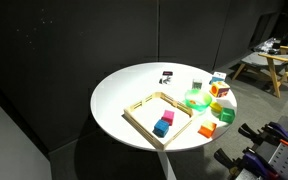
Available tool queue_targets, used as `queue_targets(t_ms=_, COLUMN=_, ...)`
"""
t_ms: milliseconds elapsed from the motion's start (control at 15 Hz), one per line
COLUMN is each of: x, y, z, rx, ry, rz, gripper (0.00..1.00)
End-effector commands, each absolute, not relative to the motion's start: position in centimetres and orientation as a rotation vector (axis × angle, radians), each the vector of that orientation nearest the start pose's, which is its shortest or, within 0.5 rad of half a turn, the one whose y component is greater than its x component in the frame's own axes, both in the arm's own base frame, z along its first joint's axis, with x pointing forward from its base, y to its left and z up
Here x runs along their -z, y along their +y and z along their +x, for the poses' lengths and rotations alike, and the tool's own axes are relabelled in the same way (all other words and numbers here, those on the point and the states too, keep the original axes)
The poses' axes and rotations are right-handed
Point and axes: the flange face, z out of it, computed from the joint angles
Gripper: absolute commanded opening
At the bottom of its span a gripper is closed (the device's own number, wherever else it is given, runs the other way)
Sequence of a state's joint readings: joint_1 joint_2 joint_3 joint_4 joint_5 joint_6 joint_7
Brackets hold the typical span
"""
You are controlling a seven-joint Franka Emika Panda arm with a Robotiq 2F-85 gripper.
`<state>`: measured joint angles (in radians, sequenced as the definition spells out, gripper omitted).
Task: Remove the pink block from the crate and put it on the table
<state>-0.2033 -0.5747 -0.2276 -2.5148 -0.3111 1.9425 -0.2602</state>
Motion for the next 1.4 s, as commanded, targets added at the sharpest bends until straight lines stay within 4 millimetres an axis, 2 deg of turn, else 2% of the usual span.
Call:
queue_targets(t_ms=0, x=-47.0, y=-17.3, z=35.2, rx=-0.066, ry=-0.020, rz=-3.292, gripper=1.00)
queue_targets(t_ms=533, x=-45.2, y=-14.4, z=40.3, rx=-0.047, ry=-0.200, rz=-3.228, gripper=1.00)
queue_targets(t_ms=867, x=-45.4, y=-12.4, z=43.5, rx=0.016, ry=-0.358, rz=-3.178, gripper=1.00)
queue_targets(t_ms=1333, x=-45.4, y=-8.6, z=46.2, rx=0.086, ry=-0.596, rz=-3.171, gripper=1.00)
